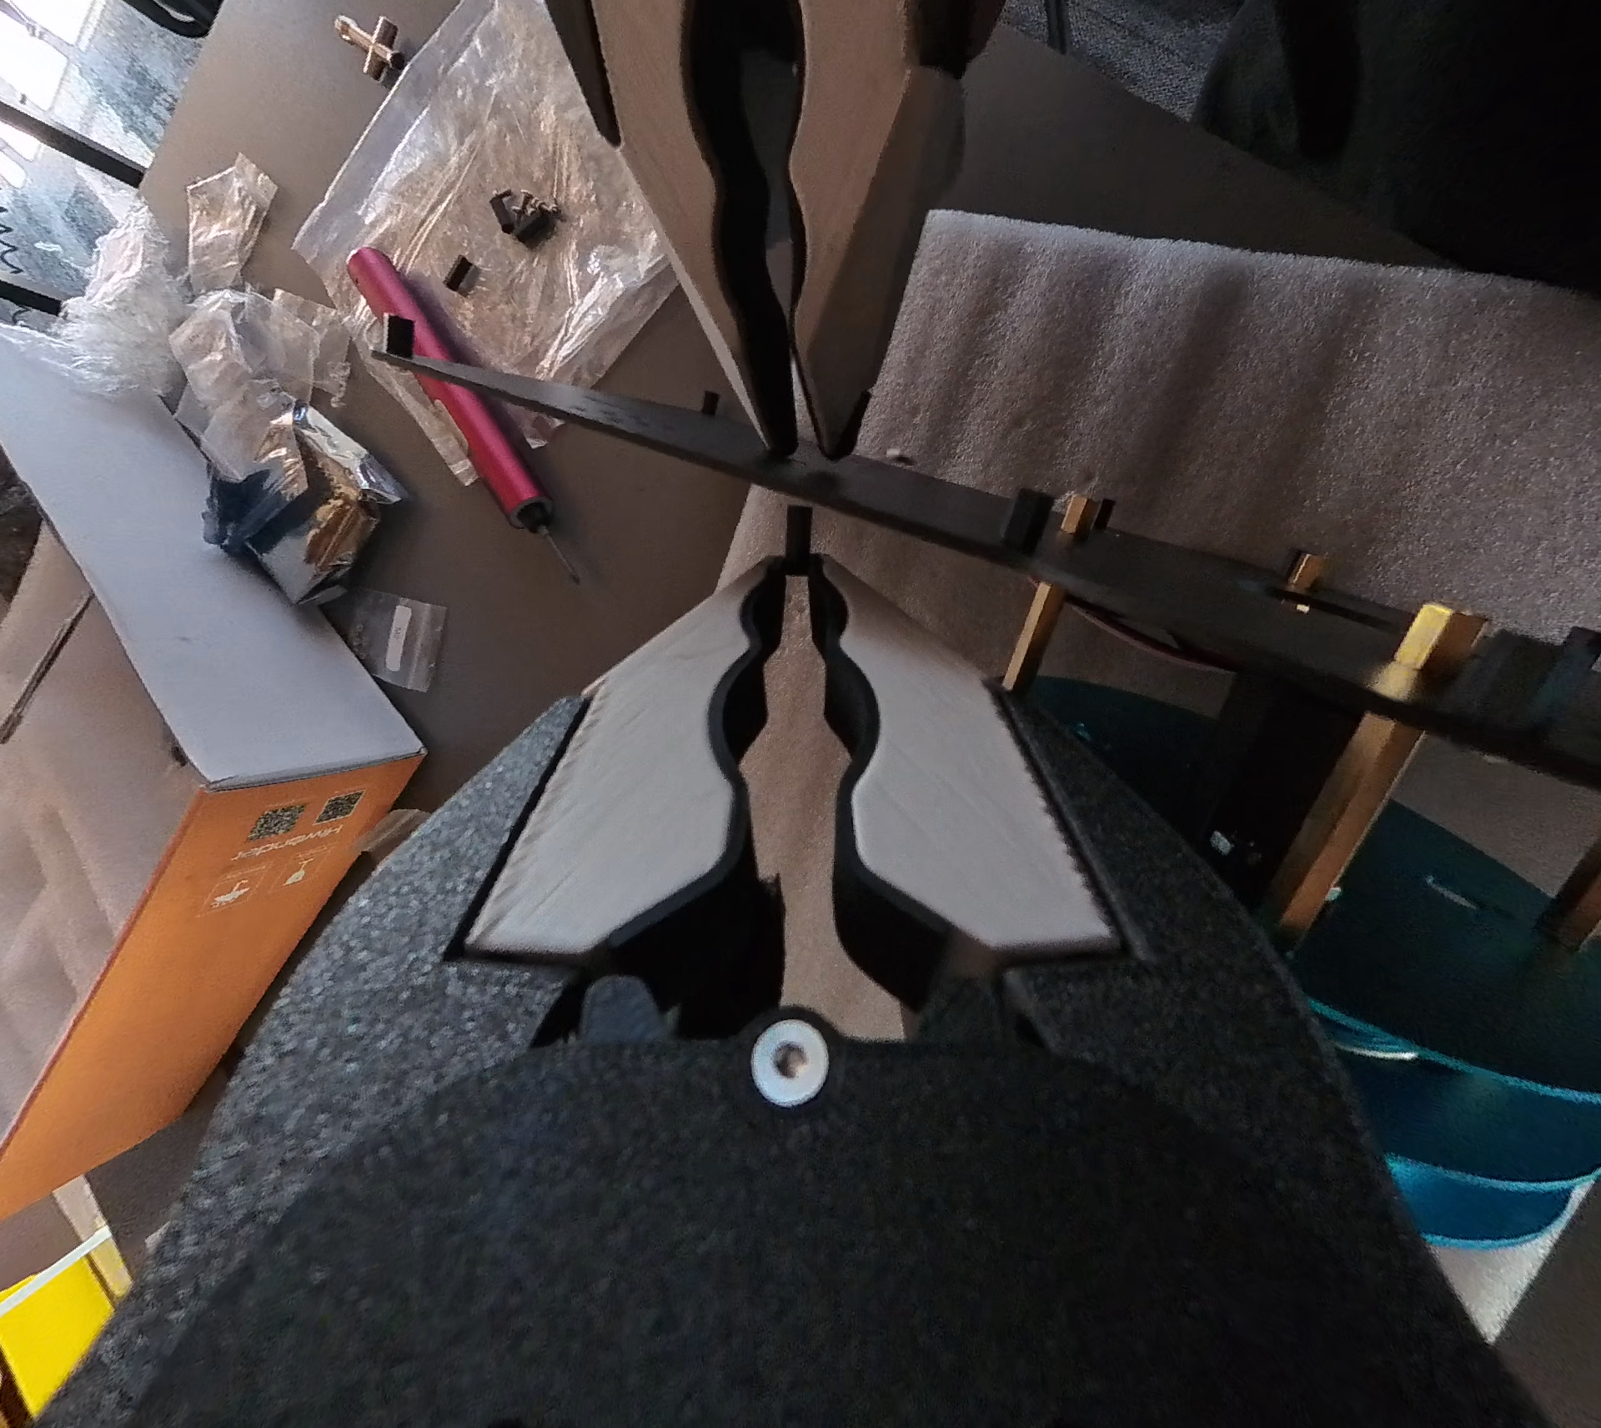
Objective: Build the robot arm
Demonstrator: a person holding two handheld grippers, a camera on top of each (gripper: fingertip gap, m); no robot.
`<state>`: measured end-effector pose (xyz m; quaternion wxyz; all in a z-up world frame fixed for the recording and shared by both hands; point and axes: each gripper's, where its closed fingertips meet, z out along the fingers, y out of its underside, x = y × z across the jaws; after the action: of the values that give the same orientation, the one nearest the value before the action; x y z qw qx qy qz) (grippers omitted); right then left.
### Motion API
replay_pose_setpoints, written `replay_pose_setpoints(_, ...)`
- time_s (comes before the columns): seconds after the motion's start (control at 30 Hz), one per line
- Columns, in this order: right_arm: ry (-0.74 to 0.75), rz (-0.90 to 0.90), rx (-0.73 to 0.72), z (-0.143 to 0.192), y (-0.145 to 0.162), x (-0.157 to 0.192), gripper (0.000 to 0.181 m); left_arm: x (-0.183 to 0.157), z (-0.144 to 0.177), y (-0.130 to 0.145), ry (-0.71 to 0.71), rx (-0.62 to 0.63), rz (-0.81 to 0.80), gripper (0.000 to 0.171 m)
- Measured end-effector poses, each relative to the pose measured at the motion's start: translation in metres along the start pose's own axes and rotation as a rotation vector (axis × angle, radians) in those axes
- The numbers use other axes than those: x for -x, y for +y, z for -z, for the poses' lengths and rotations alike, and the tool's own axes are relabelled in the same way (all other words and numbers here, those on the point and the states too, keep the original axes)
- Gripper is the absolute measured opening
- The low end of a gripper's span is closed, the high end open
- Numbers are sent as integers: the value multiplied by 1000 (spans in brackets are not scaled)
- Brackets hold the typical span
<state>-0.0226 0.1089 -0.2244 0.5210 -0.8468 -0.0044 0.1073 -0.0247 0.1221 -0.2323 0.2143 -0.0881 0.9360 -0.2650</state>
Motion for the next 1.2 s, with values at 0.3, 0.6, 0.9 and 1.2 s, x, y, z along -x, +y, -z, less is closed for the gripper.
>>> replay_pose_setpoints(0.3, 69, -33, 182, 43, 69, -38, 16, 3, 8, 7, -41, 34, 11, 4)
replay_pose_setpoints(0.6, -8, 32, 256, 12, 89, -29, 15, 8, 11, 8, -80, 46, 31, 4)
replay_pose_setpoints(0.9, 8, 51, 305, 14, 101, -28, 10, 4, 14, 10, -98, 58, 41, 4)
replay_pose_setpoints(1.2, 80, -19, 272, 29, 98, -32, 7, 2, 16, 8, -109, 59, 37, 4)
